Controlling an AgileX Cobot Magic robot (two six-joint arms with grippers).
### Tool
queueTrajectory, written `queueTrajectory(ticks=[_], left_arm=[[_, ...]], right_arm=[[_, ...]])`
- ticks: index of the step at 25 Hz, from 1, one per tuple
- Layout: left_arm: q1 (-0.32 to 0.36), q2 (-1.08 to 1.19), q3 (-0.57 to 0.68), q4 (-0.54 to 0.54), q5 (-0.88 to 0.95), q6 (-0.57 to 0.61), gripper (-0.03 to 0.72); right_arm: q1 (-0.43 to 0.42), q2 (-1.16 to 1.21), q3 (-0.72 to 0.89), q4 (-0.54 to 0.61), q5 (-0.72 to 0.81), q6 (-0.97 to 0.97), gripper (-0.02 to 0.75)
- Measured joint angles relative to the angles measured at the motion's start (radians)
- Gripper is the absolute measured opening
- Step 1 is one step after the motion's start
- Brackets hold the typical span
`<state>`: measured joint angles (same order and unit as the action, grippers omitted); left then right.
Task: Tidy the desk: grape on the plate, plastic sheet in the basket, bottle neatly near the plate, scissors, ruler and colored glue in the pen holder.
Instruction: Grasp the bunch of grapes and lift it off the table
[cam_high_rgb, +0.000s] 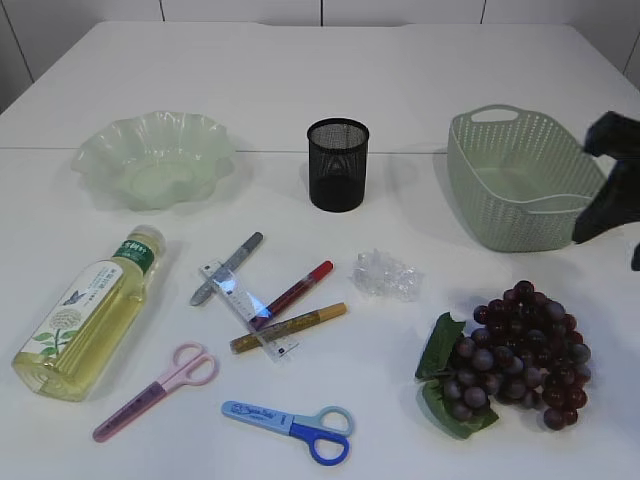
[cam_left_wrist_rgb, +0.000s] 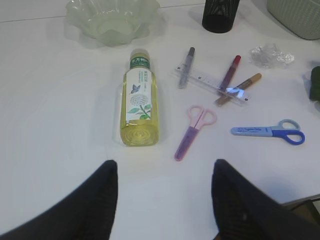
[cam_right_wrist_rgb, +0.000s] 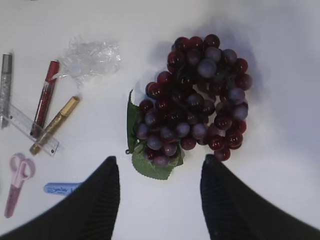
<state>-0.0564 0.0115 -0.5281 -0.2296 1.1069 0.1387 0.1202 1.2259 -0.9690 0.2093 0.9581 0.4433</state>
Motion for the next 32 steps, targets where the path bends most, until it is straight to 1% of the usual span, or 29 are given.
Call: queueTrajectory(ticks=[2,4,7,11,15,21,25,27,32], left_arm=[[0.000,0.000,0.000,0.000,-0.002,0.000,0.435],[0.000,0.000,0.000,0.000,-0.002,0.000,0.435],[0.000,0.000,0.000,0.000,-0.002,0.000,0.435],[0.000,0.000,0.000,-0.001,-0.002,0.000,0.435],[0.000,0.000,0.000,-0.001,-0.002,0.000,0.435],[0.000,0.000,0.000,-0.001,-0.002,0.000,0.435],[0.000,0.000,0.000,-0.001,-0.002,0.000,0.435],[0.000,0.000,0.000,-0.001,-0.002,0.000,0.435],[0.000,0.000,0.000,-0.001,-0.002,0.000,0.435]], right_arm=[[0.064,0.064,-0.050,-0.054,0.014,0.075,0.418],[0.103,0.141,-0.091,-0.074,0.029,0.132,0.418],[0.128,0.238,-0.139,-0.074,0.029,0.229,0.418],[0.132,0.327,-0.167,-0.069,0.004,0.343,0.418],[0.132,0.369,-0.168,-0.075,-0.005,0.370,0.418],[0.132,0.392,-0.169,-0.171,0.029,0.378,0.418],[0.132,0.419,-0.170,-0.182,0.031,0.459,0.419],[0.132,0.434,-0.170,-0.182,0.009,0.484,0.427],[0.132,0.475,-0.170,-0.182,-0.063,0.523,0.484]])
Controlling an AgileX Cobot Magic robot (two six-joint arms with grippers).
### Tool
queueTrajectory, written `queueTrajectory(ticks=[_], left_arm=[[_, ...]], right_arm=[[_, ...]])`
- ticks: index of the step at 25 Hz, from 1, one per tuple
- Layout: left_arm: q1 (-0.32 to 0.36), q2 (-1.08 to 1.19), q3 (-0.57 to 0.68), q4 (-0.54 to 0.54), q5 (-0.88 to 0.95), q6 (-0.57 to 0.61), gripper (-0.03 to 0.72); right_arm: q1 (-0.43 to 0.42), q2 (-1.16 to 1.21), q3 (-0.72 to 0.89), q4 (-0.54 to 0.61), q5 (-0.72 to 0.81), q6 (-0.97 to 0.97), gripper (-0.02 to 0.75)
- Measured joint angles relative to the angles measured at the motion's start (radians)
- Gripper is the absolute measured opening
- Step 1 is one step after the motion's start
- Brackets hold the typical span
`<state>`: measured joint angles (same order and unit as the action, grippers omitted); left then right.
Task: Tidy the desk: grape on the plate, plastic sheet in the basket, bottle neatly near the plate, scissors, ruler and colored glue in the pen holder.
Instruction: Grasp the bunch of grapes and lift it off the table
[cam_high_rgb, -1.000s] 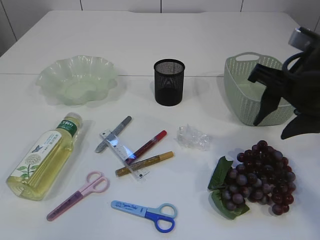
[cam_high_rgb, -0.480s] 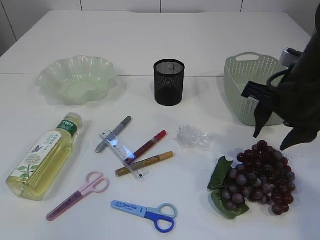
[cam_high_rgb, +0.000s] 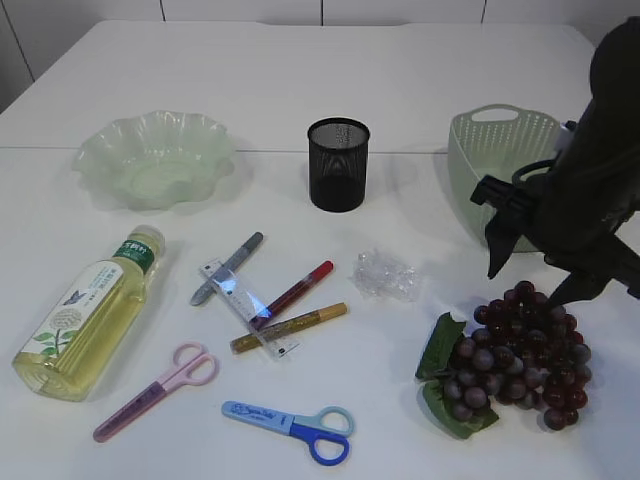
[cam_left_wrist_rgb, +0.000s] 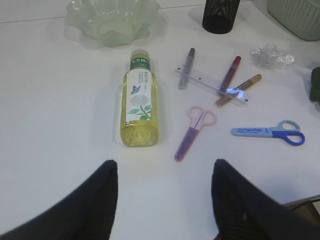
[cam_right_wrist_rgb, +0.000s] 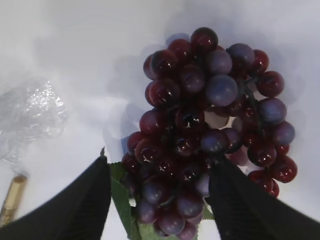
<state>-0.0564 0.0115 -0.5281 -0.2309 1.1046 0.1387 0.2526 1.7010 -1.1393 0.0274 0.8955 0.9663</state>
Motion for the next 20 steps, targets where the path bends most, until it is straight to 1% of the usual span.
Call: queueTrajectory(ticks=[8,20], left_arm=[[0.000,0.000,0.000,0.000,0.000,0.000,0.435],[0.000,0.000,0.000,-0.001,0.000,0.000,0.435]], right_arm=[[0.000,0.082,0.000,-0.006,-0.009,0.012,0.496],[0.000,0.130,-0.005,-0.107,-0.021,0.017,0.496]])
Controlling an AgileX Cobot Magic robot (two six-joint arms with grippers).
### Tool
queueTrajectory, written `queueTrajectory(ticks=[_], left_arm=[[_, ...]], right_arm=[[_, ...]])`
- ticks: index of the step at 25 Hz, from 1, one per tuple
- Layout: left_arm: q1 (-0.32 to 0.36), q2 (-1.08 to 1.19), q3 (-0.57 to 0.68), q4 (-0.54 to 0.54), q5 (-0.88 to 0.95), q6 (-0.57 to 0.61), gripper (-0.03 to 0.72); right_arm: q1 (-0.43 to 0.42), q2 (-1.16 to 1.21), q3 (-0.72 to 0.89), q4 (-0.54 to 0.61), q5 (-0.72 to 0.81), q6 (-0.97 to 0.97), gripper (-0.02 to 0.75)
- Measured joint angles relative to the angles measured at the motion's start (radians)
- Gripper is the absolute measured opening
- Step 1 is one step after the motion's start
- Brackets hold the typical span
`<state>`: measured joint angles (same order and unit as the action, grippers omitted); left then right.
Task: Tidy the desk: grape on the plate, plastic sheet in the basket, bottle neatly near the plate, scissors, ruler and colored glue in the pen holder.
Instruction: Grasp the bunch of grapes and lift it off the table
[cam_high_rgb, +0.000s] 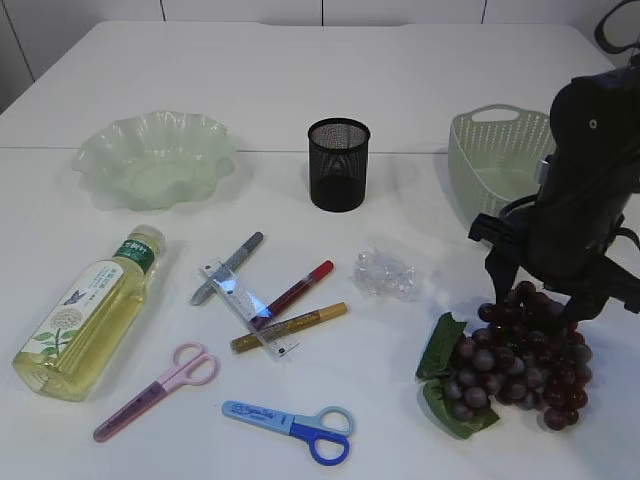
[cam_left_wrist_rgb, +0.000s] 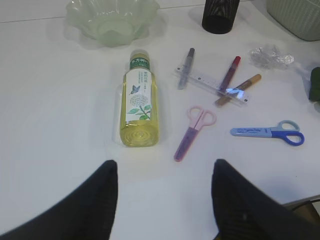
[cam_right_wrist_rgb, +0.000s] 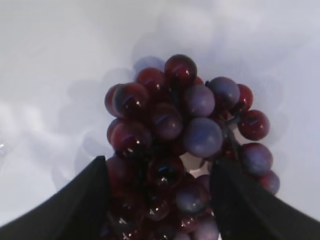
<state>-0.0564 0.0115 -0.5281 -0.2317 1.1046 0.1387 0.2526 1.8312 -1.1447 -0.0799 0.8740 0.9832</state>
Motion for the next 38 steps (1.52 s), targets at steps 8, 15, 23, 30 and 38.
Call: queueTrajectory(ticks=[8,15,23,30,38], left_arm=[[0.000,0.000,0.000,-0.002,0.000,0.000,0.435],[0.000,0.000,0.000,-0.002,0.000,0.000,0.435],[0.000,0.000,0.000,-0.002,0.000,0.000,0.435],[0.000,0.000,0.000,-0.007,0.000,0.000,0.435],[0.000,0.000,0.000,-0.011,-0.002,0.000,0.434]], right_arm=[[0.000,0.022,0.000,-0.048,-0.021,0.002,0.498],[0.000,0.079,-0.005,0.002,-0.031,0.002,0.503],[0.000,0.100,-0.005,-0.008,-0.046,0.002,0.505],[0.000,0.107,-0.005,-0.018,-0.070,0.002,0.505],[0.000,0.120,-0.005,-0.020,-0.072,0.002,0.414]])
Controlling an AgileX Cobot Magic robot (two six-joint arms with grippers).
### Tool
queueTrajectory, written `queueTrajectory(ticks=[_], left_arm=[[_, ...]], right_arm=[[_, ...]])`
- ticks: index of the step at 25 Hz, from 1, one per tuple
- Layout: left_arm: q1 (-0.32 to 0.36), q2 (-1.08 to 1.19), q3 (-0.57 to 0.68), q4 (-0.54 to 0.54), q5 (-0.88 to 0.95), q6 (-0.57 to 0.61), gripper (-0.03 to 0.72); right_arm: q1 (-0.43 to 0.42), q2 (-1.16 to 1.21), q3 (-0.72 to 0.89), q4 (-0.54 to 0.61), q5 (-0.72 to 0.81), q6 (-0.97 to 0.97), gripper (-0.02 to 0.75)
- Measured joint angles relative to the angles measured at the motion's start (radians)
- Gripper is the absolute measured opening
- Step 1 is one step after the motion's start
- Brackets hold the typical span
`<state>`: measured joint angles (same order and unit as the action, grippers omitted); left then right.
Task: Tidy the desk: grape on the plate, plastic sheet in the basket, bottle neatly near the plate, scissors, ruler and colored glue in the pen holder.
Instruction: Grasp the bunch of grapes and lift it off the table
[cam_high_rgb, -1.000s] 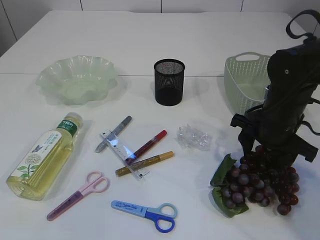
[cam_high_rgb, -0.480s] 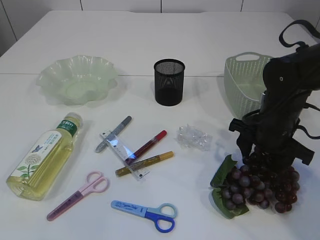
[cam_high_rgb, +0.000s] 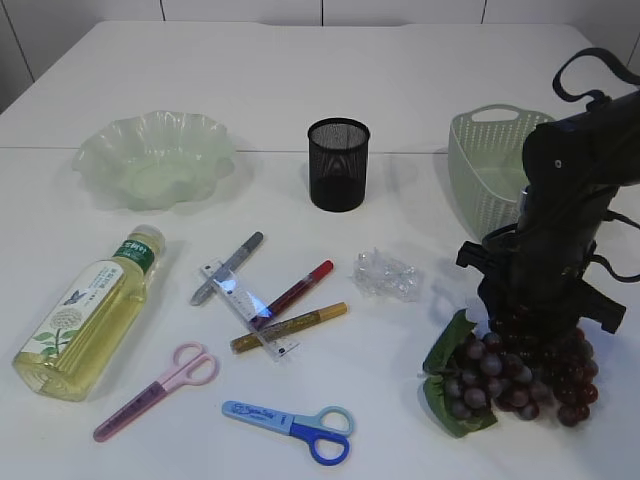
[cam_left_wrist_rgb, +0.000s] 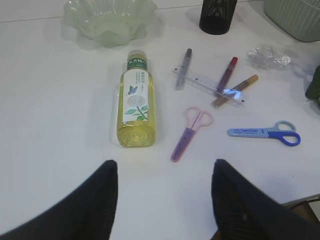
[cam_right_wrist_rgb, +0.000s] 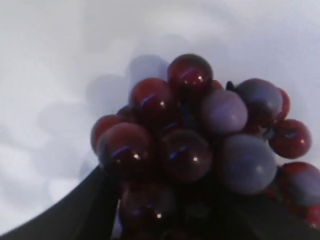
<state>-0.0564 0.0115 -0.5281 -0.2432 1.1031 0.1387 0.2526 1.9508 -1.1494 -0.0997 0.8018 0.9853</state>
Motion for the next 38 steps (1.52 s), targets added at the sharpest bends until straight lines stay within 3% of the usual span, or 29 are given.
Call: queueTrajectory(ticks=[5,9,22,38], left_arm=[[0.000,0.000,0.000,-0.016,-0.005,0.000,0.434],[0.000,0.000,0.000,-0.017,-0.008,0.000,0.434],[0.000,0.000,0.000,-0.019,-0.013,0.000,0.434],[0.000,0.006,0.000,-0.047,-0.016,0.000,0.434]], right_arm=[[0.000,0.000,0.000,-0.005,-0.005,0.000,0.251],[0.000,0.000,0.000,-0.007,-0.007,-0.028,0.197],[0.000,-0.007,-0.117,0.069,0.113,-0.333,0.176],[0.000,-0.257,-0.123,0.180,0.208,-0.586,0.174]])
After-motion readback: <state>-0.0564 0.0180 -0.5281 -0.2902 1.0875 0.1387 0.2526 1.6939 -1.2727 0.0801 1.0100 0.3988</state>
